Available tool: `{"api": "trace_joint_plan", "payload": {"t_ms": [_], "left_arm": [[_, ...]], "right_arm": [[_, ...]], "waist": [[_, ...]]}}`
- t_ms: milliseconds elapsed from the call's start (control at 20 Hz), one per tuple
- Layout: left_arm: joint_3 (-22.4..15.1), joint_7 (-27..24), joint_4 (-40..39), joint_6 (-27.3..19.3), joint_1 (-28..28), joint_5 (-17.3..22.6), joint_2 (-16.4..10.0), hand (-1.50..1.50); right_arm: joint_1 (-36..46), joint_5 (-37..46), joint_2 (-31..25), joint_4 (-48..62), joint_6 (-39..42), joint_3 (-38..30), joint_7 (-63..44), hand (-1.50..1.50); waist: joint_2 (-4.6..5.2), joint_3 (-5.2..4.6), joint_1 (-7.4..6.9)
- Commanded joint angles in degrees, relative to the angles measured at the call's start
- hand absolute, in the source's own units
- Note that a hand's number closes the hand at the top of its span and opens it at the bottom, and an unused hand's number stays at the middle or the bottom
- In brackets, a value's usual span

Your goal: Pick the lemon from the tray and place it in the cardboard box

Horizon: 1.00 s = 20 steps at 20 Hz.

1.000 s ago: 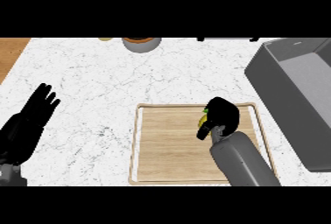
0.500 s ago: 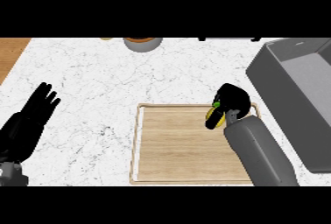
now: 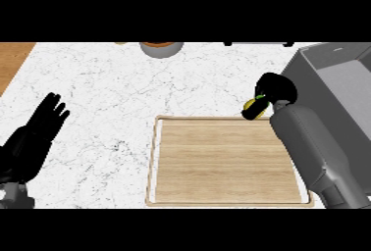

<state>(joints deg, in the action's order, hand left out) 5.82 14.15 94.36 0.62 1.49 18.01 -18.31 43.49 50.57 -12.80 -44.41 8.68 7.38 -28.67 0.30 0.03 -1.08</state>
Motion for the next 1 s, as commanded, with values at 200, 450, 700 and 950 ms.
{"api": "trace_joint_plan", "payload": {"t_ms": [200,450,700,950], "left_arm": [[-0.19,2.17,1.67,-1.81,0.44,-1.48,1.46,0.0],[0.65,-0.28,-0.66,-0.97,0.26,-1.91,1.57,0.0],[0.65,0.04,0.93,-0.52,-2.04,-1.68,1.92,0.0],[1.49,-0.49,-3.79,0.56,2.54,-1.87,1.64,0.0]], "right_arm": [[5.88,3.92,0.04,-4.64,-3.98,0.54,-1.13,1.5],[7.92,5.53,-0.99,-18.13,-2.26,1.47,-6.42,1.5],[11.86,6.65,-5.45,-28.21,1.88,-2.24,-15.07,1.5],[9.31,10.05,-8.74,-31.46,1.44,-4.67,-18.44,1.5]], "waist": [[-0.45,-0.03,0.86],[-0.84,-0.08,2.02],[-0.95,-0.08,1.94],[-0.41,-0.06,1.51]]}}
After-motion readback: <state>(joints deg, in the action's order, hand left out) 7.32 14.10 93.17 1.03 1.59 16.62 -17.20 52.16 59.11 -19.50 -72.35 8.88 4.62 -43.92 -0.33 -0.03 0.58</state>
